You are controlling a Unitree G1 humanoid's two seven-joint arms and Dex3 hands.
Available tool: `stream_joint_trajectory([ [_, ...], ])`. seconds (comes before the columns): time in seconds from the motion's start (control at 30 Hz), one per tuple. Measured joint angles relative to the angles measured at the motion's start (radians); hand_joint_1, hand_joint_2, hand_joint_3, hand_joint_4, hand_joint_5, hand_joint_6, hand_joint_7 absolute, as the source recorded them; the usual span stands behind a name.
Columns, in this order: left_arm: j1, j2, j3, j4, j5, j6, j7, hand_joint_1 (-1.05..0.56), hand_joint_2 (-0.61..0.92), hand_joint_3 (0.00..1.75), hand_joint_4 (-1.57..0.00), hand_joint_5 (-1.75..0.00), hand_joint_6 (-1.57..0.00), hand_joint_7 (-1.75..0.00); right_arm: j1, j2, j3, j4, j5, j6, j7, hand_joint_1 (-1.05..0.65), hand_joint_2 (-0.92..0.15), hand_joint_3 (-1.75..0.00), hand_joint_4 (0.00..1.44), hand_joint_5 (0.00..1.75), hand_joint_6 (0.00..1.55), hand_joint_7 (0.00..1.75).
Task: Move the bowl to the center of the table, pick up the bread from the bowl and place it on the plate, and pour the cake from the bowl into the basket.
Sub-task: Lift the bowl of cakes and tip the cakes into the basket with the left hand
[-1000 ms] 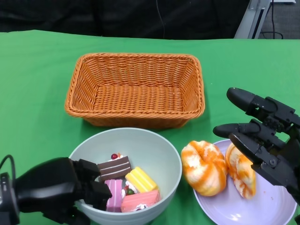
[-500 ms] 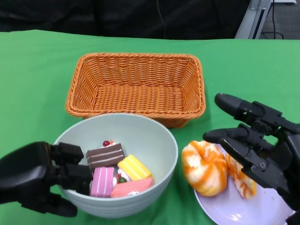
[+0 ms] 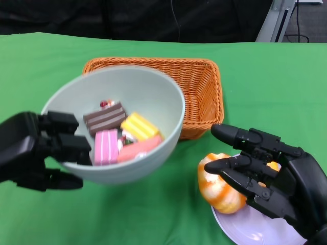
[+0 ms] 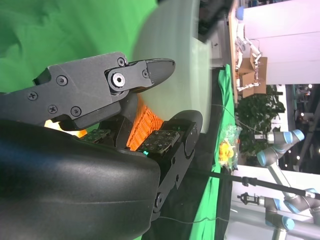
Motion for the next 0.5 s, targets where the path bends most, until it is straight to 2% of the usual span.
stream_joint_trajectory([
  [0.07, -0.022, -0.018, 0.011, 0.001, -0.011, 0.008, -0.011, -0.20, 0.67, 0.79, -0.76, -1.67, -0.83, -1.23, 0.001, -0.001, 0.013, 0.008, -0.022, -0.009, -0.001, -0.07, -0.62, -0.86, 0.68, 0.76, 0.88, 0.16],
  [0.17, -0.062, -0.046, 0.015, 0.004, -0.043, 0.020, -0.032, -0.20, 0.72, 0.71, -0.75, -1.66, -0.83, -1.22, 0.003, -0.001, 0.035, 0.017, -0.035, -0.009, 0.000, -0.07, -0.54, -1.02, 0.71, 0.81, 0.91, 0.20],
  [0.23, -0.094, -0.065, 0.015, 0.012, -0.067, 0.025, -0.051, -0.20, 0.75, 0.66, -0.76, -1.65, -0.82, -1.23, 0.003, 0.000, 0.039, 0.031, -0.035, -0.022, 0.001, -0.06, -0.53, -1.04, 0.70, 0.87, 0.91, 0.24],
  [0.37, -0.141, -0.104, 0.014, 0.029, -0.123, 0.064, -0.097, -0.20, 0.85, 0.48, -0.78, -1.61, -0.81, -1.23, 0.004, 0.003, 0.051, 0.058, -0.034, -0.036, 0.005, -0.08, -0.53, -1.04, 0.66, 0.97, 0.79, 0.52],
  [0.5, -0.177, -0.148, 0.002, 0.033, -0.175, 0.117, -0.162, -0.20, 0.82, 0.51, -0.75, -1.65, -0.84, -1.19, 0.004, 0.002, 0.060, 0.074, -0.033, -0.042, 0.013, -0.09, -0.54, -1.03, 0.64, 1.00, 0.70, 0.69],
])
